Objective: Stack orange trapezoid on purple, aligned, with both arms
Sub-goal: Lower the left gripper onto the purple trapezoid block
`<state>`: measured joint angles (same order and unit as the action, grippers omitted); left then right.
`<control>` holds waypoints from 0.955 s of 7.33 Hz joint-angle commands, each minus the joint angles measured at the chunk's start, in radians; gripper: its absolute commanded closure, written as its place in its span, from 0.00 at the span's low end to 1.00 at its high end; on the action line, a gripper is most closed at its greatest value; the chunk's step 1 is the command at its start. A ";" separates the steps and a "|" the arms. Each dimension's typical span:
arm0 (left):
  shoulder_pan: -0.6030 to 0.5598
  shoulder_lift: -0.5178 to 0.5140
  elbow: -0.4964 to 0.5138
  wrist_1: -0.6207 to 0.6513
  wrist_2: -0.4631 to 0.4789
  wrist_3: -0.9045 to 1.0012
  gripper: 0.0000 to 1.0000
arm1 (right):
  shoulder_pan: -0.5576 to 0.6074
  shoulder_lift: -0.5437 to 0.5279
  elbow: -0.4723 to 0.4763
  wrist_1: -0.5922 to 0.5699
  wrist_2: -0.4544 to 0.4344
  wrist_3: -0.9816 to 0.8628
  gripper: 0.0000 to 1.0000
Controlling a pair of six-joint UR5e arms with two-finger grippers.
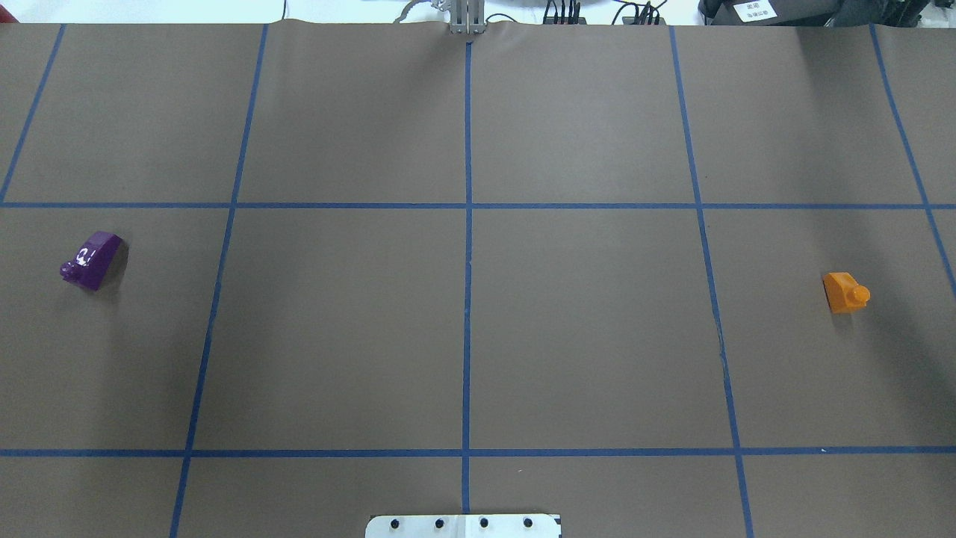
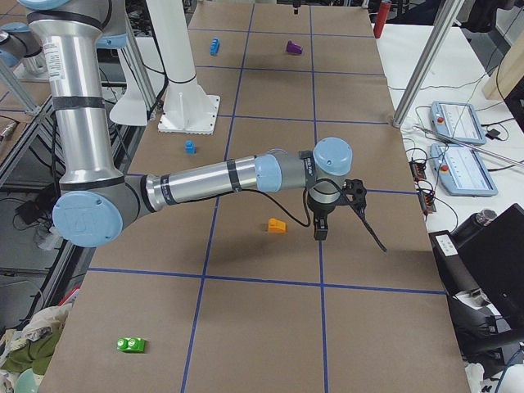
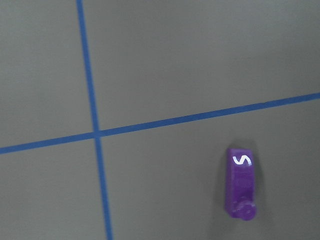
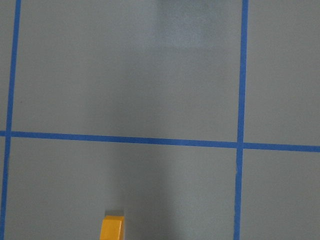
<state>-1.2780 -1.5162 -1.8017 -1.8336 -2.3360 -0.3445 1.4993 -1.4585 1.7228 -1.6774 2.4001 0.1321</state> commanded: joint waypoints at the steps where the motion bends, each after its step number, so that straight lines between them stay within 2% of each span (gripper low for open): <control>1: 0.119 0.019 0.001 -0.068 0.065 -0.118 0.00 | -0.005 0.004 0.003 0.001 0.004 0.000 0.00; 3: 0.234 0.021 0.016 -0.156 0.170 -0.282 0.00 | -0.007 0.007 0.001 -0.001 0.004 0.000 0.00; 4: 0.283 0.008 0.027 -0.159 0.211 -0.303 0.00 | -0.008 0.010 -0.002 -0.001 0.002 -0.002 0.00; 7: 0.299 -0.055 0.128 -0.168 0.216 -0.289 0.00 | -0.013 0.013 -0.003 -0.001 0.002 0.000 0.00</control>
<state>-0.9851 -1.5488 -1.7136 -1.9959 -2.1230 -0.6389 1.4881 -1.4460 1.7201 -1.6778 2.4023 0.1304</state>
